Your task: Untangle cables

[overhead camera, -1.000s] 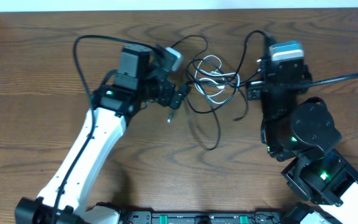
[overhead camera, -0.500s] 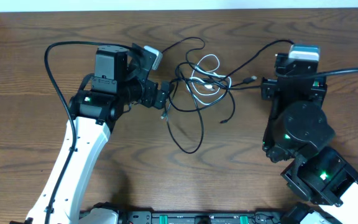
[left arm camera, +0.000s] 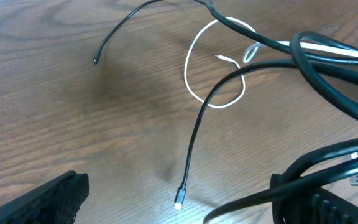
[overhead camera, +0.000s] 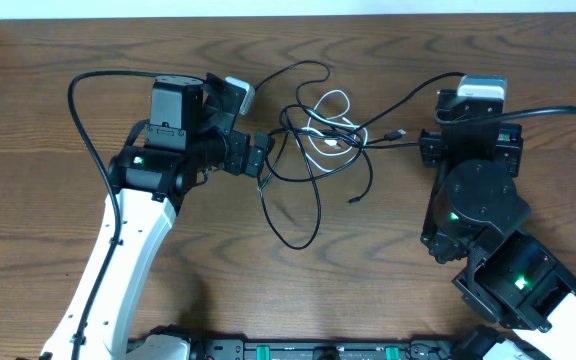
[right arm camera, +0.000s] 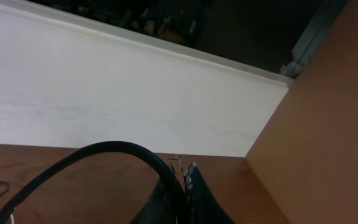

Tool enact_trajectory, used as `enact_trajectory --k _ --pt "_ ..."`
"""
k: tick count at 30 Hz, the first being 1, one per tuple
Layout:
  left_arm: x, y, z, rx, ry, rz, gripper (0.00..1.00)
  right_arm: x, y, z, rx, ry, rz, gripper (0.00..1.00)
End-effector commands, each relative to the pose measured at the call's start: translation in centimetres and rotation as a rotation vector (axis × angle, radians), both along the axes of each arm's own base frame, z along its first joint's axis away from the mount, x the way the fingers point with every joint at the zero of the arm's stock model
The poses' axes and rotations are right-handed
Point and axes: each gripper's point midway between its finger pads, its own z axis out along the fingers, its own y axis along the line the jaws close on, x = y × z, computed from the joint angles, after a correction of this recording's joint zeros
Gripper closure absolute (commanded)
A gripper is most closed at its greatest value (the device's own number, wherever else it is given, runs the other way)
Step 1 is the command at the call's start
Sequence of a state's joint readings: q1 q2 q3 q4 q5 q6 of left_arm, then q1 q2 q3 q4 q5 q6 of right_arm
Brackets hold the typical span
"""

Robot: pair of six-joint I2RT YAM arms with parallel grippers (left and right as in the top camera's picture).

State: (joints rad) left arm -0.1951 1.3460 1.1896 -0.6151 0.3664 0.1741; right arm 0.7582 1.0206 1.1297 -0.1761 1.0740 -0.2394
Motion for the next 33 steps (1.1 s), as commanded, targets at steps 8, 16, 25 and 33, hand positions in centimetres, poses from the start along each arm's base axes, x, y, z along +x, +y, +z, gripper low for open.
enact_trajectory --k 8,16,25,33 --pt "0.8 2.1 0.5 0.052 -0.026 0.102 0.89 -0.7 -1.2 1.2 0.023 -0.028 -0.05 0.99" --pt "1.1 6.8 -0.5 0.262 -0.027 0.278 0.93 -0.7 -1.2 1.0 0.018 -0.02 -0.048 0.99" --pt "0.0 17.1 1.4 0.56 -0.081 0.813 0.93 -0.6 -1.2 -0.7 -0.039 0.05 -0.052 0.99" --pt "-1.0 20.8 1.4 0.53 -0.053 0.975 0.93 -3.1 -8.2 -0.6 0.018 -0.011 -0.451 0.99"
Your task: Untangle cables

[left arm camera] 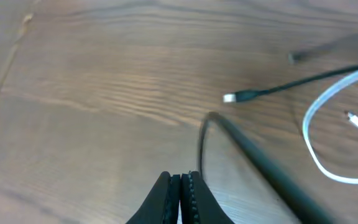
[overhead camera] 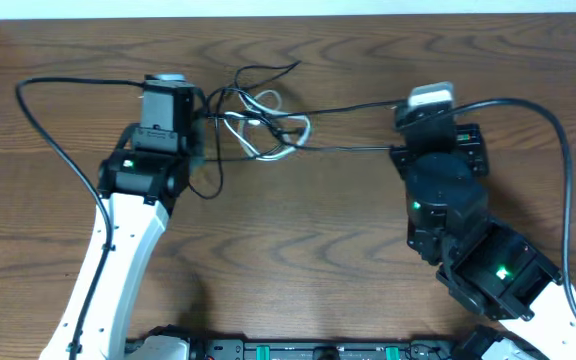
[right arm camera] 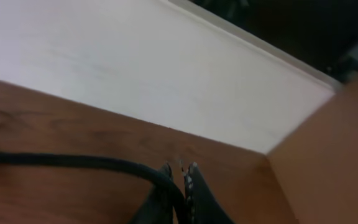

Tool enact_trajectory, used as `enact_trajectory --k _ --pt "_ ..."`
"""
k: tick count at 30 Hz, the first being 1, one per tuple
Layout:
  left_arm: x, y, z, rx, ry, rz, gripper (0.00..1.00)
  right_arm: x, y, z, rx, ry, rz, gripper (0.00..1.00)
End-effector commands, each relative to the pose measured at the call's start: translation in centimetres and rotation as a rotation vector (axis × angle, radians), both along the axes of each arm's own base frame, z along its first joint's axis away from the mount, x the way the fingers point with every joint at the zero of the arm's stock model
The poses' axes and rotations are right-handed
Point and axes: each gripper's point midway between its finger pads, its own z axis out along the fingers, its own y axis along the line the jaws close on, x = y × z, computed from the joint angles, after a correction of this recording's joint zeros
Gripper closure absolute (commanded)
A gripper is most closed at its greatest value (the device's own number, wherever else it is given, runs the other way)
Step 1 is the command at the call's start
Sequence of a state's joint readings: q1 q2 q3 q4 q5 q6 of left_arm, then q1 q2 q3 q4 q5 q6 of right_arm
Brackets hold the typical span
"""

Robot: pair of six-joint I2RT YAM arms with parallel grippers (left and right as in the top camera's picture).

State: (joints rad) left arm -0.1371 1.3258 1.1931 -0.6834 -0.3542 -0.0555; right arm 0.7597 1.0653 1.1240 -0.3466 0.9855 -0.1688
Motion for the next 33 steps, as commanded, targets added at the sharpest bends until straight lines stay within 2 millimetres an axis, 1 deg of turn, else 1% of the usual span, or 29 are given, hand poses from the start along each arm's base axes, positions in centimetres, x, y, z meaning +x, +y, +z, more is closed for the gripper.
enact_trajectory --k 1,4,10,12,14,15,17,19,20,22,24,25,26,27,28,30,31,32,33 --pt "-1.6 6.9 1.1 0.124 -0.032 0.295 0.93 -4.5 -11.1 3.9 0.052 -0.186 -0.582 0.99" --pt "-1.8 7.5 1.1 0.119 -0.032 0.317 0.93 -5.8 -13.7 4.2 0.024 -0.206 -0.726 0.99" --pt "-1.8 7.7 1.1 0.118 -0.033 0.321 0.93 -6.8 -16.5 4.3 0.018 -0.225 -0.862 0.99" --pt "-1.8 7.7 1.1 0.115 -0.035 0.324 0.93 -6.7 -16.9 4.2 0.047 -0.245 -0.871 0.99" --pt "-1.7 7.3 0.9 0.092 -0.037 0.316 0.93 -5.8 -16.3 4.0 0.061 -0.228 -0.809 0.99" --pt "-1.5 6.9 0.7 0.067 -0.034 0.299 0.93 -5.0 -15.8 3.7 0.071 -0.213 -0.755 0.99" --pt "-1.2 6.0 0.3 0.018 -0.027 0.263 0.93 -3.4 -14.2 3.0 0.085 -0.167 -0.626 0.99" --pt "-0.9 4.9 -0.2 -0.036 -0.02 0.222 0.93 -1.5 -11.6 1.9 0.111 -0.107 -0.449 0.99" --pt "-0.7 4.4 -0.4 -0.066 -0.016 0.2 0.93 -0.7 -9.9 1.3 0.129 -0.073 -0.346 0.94" --pt "-0.4 2.9 -0.8 -0.136 -0.006 0.146 0.93 0.7 -5.6 0.0 0.177 0.005 -0.103 0.69" --pt "-0.2 1.2 -1.2 -0.209 0.009 0.076 0.93 1.2 -0.9 -1.1 0.208 0.086 0.16 0.4" --pt "-0.1 0.2 -1.3 -0.248 0.017 0.032 0.92 1.0 1.2 -1.4 0.216 0.118 0.284 0.23" --pt "0.0 -0.8 -1.4 -0.288 0.026 -0.016 0.92 0.4 4.1 -1.8 0.215 0.158 0.452 0.07" --pt "0.1 -2.1 -1.4 -0.338 0.034 -0.073 0.92 -0.4 6.4 -1.9 0.212 0.186 0.598 0.01" --pt "0.1 -2.9 -1.4 -0.366 0.039 -0.109 0.92 -0.9 7.4 -2.0 0.212 0.198 0.666 0.01" --pt "-0.1 -5.5 -1.2 -0.465 0.053 -0.233 0.83 -2.1 9.8 -2.5 0.236 0.239 0.813 0.01" --pt "-0.3 -6.6 -1.0 -0.511 0.056 -0.284 0.72 -2.4 10.3 -2.8 0.243 0.257 0.844 0.01" --pt "-0.5 -8.0 -0.6 -0.569 0.057 -0.344 0.63 -2.6 10.7 -3.3 0.248 0.282 0.867 0.01" --pt "-0.7 -9.2 -0.2 -0.623 0.057 -0.399 0.58 -2.8 11.0 -3.9 0.251 0.31 0.883 0.01"
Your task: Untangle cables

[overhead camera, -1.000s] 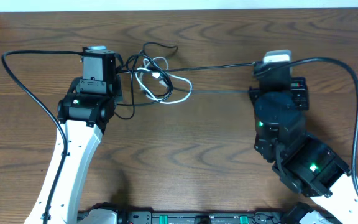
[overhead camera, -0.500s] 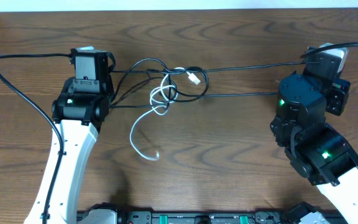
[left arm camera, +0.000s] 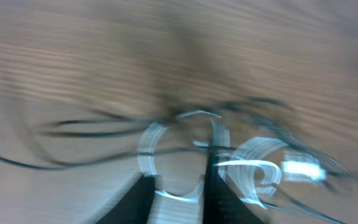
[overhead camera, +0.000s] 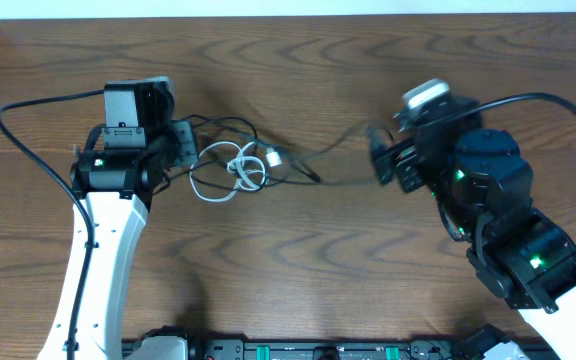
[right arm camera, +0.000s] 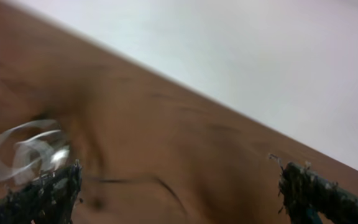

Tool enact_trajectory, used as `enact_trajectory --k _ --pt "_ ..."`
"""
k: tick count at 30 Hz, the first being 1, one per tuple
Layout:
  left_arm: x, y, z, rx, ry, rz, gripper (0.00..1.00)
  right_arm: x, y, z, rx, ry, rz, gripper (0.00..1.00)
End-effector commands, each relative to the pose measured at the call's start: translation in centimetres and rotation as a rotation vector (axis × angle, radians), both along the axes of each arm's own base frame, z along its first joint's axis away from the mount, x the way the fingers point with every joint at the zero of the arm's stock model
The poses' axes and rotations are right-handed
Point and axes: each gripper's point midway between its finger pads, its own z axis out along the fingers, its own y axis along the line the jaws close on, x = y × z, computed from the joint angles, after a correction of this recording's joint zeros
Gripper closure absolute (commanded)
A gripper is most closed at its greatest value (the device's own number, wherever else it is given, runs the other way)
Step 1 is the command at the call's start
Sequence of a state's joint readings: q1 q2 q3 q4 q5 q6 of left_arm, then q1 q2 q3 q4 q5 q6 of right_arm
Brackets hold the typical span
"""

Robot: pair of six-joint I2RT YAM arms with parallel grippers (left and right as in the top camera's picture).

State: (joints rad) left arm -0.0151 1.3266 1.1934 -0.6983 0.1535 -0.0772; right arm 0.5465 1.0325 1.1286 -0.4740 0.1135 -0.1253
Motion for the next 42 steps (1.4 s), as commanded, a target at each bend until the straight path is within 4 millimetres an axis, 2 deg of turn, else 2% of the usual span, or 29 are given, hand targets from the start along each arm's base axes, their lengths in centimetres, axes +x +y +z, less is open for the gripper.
enact_trajectory --k 1,4,6,8,10,12,15,18,22,25,28,31,36,42 --pt "-0.9 -6.1 1.6 -0.273 -0.018 -0.262 0.55 -2.6 4.5 -0.9 0.043 0.085 0.29 0.01" --pt "-1.4 -8.7 3.0 -0.395 -0.043 -0.372 0.52 -2.8 4.5 -3.6 0.003 0.185 0.292 0.01" --pt "-1.7 -10.0 3.6 -0.426 -0.058 -0.423 0.45 -3.0 4.5 -5.6 -0.028 0.259 0.289 0.01" --pt "-1.7 -10.9 3.9 -0.422 -0.069 -0.452 0.37 -3.2 4.8 -7.0 -0.045 0.313 0.305 0.01" --pt "-1.5 -11.2 3.7 -0.388 -0.078 -0.45 0.33 -3.5 5.5 -8.2 -0.065 0.352 0.323 0.01" --pt "-0.6 -9.7 2.8 -0.281 -0.083 -0.377 0.32 -3.8 6.5 -9.2 -0.083 0.377 0.349 0.01" --pt "1.0 -5.4 1.6 -0.066 -0.09 -0.198 0.31 -4.1 8.0 -10.7 -0.124 0.399 0.388 0.01" --pt "1.7 -1.1 1.7 0.128 -0.11 -0.036 0.27 -3.8 8.8 -12.6 -0.185 0.422 0.385 0.01" --pt "2.0 3.9 4.1 0.382 -0.18 0.128 0.23 -3.2 10.0 -15.2 -0.233 0.456 0.397 0.09" --pt "2.0 6.2 7.0 0.505 -0.26 0.212 0.22 -2.4 11.2 -17.0 -0.252 0.465 0.412 0.1" --pt "1.9 6.6 9.3 0.523 -0.338 0.237 0.22 -1.5 12.3 -18.7 -0.281 0.453 0.441 0.16" --pt "1.6 6.6 10.4 0.515 -0.373 0.248 0.21 -1.2 13.8 -20.2 -0.304 0.439 0.48 0.17" --pt "1.1 6.1 10.2 0.515 -0.361 0.229 0.22 -1.9 16.6 -21.3 -0.31 0.408 0.54 0.25" --pt "1.2 5.0 10.1 0.51 -0.365 0.197 0.22 -2.9 18.2 -22.8 -0.331 0.414 0.578 0.22"
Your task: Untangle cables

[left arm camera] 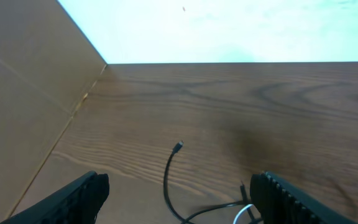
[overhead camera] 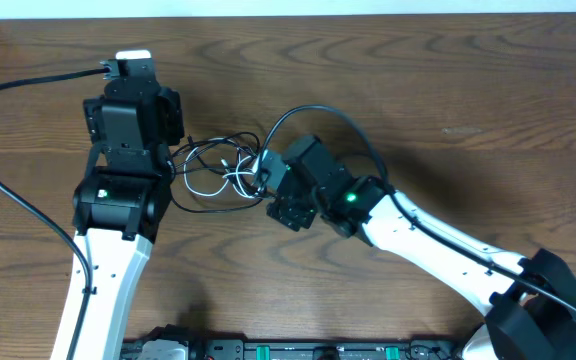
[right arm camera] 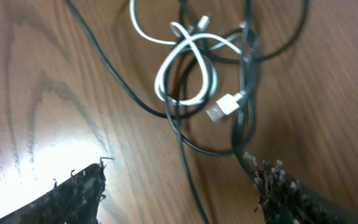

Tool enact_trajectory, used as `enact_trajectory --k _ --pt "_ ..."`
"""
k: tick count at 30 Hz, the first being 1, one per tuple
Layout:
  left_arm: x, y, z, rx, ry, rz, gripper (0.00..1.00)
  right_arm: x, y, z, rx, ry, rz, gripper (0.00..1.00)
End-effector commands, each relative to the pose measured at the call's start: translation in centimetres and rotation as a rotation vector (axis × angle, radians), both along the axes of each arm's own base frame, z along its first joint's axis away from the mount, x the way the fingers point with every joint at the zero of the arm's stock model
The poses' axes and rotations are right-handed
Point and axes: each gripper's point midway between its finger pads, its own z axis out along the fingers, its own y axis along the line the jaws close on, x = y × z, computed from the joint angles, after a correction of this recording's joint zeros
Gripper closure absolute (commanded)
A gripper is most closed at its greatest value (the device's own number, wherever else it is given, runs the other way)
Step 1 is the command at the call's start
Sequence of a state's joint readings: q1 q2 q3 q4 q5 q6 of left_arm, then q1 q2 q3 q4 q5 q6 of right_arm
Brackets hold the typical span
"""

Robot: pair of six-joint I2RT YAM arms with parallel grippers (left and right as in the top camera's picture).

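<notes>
The tangle [overhead camera: 223,170] of thin black cables and one white cable lies left of the table's middle. In the right wrist view the white cable [right arm camera: 191,65] loops through black strands, with a white USB plug [right arm camera: 222,107] beside them. My right gripper [right arm camera: 179,180] is open just short of the knot and holds nothing; overhead it [overhead camera: 271,180] sits at the tangle's right edge. My left gripper [left arm camera: 179,190] is wide open and raised, with a black cable end [left arm camera: 177,147] lying loose on the table between its fingers. Overhead, the left arm's body hides its fingers.
A brown side wall [left arm camera: 23,106] borders the table on the left and a white wall [left arm camera: 229,31] runs along the back. The left arm [overhead camera: 118,190] stands directly left of the tangle. The right arm [overhead camera: 438,250] stretches in from the front right.
My right gripper was open well to the right of the tangle and is now at its right edge. The left gripper's fingers stood close together over the white cable; they are now wide apart and raised.
The tangle first lay at the back middle, my left gripper open beside it, my right gripper shut with a black strand running to it. Then the left was shut, the tangle further left, the strand taut. Later the right was open. The tangle now lies bunched at left.
</notes>
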State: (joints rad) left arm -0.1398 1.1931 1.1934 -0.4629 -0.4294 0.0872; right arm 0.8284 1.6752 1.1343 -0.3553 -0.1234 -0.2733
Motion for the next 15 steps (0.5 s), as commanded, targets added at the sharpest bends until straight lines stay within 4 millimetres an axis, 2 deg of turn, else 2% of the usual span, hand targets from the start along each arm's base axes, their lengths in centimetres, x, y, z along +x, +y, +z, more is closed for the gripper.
enact_trajectory --k 1,6,9,15 --pt "0.0 -0.3 0.2 0.026 0.002 -0.004 0.22 -0.2 0.8 -0.8 -0.019 -0.003 0.023 0.21" --pt "0.0 -0.4 0.2 0.026 0.004 -0.009 0.22 0.4 1.6 -2.3 -0.019 -0.003 0.024 0.13" --pt "-0.1 -0.4 0.1 0.026 0.006 -0.009 0.21 1.4 2.7 -2.8 0.015 -0.034 0.023 0.11" --pt "-0.2 -0.5 -0.1 0.025 0.016 -0.009 0.21 5.6 5.5 -0.7 0.202 -0.157 -0.118 0.15"
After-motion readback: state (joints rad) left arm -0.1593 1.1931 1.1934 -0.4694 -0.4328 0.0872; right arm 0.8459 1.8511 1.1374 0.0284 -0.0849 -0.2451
